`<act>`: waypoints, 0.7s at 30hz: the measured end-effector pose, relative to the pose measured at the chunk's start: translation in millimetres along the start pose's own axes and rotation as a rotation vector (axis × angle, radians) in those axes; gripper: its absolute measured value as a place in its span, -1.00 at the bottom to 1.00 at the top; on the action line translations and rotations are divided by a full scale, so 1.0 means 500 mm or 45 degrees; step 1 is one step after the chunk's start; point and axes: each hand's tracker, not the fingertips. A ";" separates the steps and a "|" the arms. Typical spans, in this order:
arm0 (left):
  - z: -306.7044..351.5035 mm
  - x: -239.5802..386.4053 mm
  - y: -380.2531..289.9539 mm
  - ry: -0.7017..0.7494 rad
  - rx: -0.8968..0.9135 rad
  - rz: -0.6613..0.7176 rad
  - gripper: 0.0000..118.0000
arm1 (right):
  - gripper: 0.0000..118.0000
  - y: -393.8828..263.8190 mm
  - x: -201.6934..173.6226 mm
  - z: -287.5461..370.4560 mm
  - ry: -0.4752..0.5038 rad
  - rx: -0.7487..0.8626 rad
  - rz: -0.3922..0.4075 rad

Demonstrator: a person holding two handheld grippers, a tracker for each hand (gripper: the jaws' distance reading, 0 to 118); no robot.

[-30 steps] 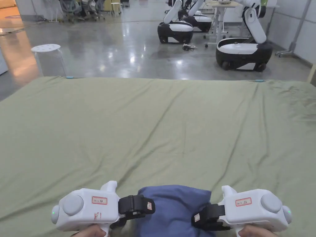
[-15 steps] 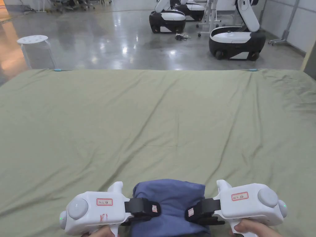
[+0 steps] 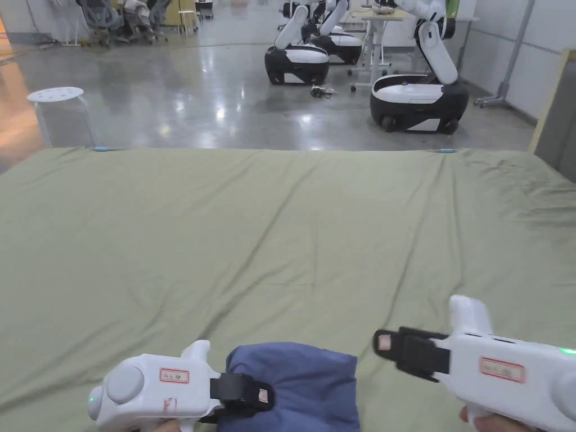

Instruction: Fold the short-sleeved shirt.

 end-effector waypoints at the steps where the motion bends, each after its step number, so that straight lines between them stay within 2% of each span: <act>1: 0.011 0.001 0.004 0.025 -0.005 -0.033 -0.51 | -1.00 0.005 -0.019 0.043 -0.071 0.091 0.111; 3: 0.049 0.002 0.020 0.094 -0.012 -0.109 -0.51 | -1.00 0.006 -0.061 0.151 -0.253 0.307 0.296; 5: 0.091 -0.010 0.035 0.142 -0.017 -0.148 -0.51 | -1.00 -0.001 -0.089 0.224 -0.328 0.484 0.385; 9: 0.221 -0.069 0.076 0.351 -0.024 -0.266 -0.51 | -1.00 -0.043 -0.127 0.324 -0.509 0.625 0.457; 13: 0.363 -0.170 0.119 0.581 -0.005 -0.276 -0.51 | -1.00 -0.076 -0.171 0.338 -0.684 0.663 0.586; 16: 0.472 -0.252 0.157 0.744 -0.017 -0.253 -0.52 | -1.00 -0.086 -0.193 0.317 -0.692 0.649 0.591; 21: 0.614 -0.357 0.210 0.980 -0.031 -0.226 -0.51 | -1.00 -0.078 -0.207 0.258 -0.678 0.588 0.523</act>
